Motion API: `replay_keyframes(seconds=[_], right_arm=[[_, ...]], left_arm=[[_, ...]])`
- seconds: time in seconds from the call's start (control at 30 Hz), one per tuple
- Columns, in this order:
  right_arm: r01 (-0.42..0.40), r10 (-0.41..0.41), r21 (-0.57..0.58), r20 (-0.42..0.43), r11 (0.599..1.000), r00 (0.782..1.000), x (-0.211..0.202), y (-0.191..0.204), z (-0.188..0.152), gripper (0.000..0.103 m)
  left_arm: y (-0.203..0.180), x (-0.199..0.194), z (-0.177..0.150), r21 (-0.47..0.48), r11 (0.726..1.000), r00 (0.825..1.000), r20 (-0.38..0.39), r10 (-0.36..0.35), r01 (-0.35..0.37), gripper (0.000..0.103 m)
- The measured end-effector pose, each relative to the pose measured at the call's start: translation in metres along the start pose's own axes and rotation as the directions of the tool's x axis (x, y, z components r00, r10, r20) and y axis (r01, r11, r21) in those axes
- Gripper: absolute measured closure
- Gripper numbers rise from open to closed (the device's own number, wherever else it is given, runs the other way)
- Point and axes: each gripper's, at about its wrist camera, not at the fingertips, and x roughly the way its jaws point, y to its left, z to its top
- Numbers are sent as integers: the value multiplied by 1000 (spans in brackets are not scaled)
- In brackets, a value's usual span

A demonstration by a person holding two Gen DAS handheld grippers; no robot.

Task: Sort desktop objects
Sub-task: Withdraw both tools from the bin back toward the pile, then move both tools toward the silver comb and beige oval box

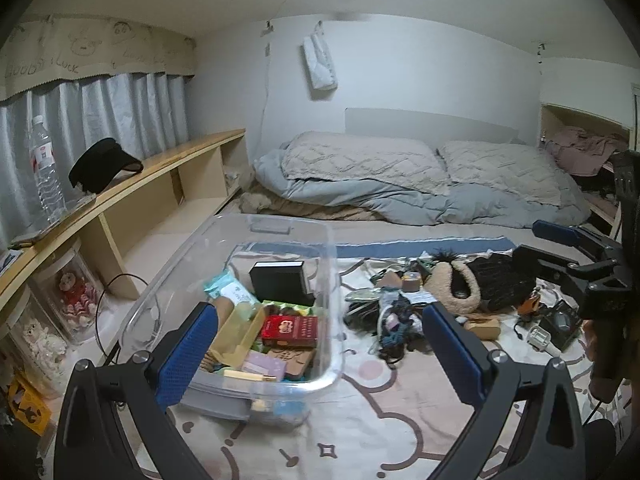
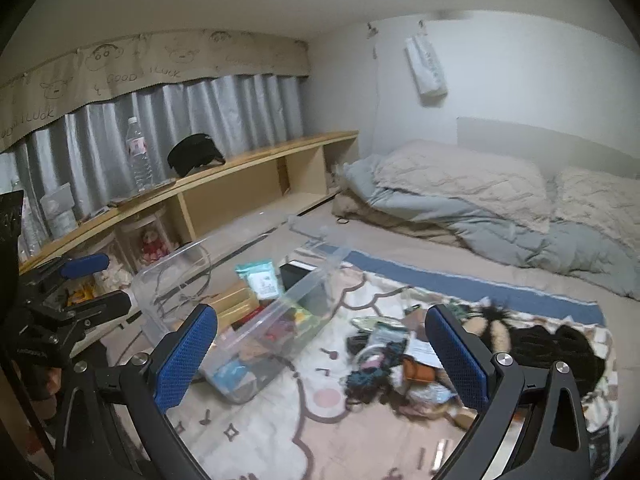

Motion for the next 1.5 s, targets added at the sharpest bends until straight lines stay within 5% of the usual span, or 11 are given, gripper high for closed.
replay_keyframes(seconds=[0.83,1.5], right_arm=[[165,-166,25,87,986,982,-86,-50,-46,0],[340,-358,187,76,922,931,-89,-132,-93,0]], left_arm=[[-67,-1,-14,14,995,993,74,-96,95,0],[-115,58,-31,-20,983,983,29,-181,182,0]])
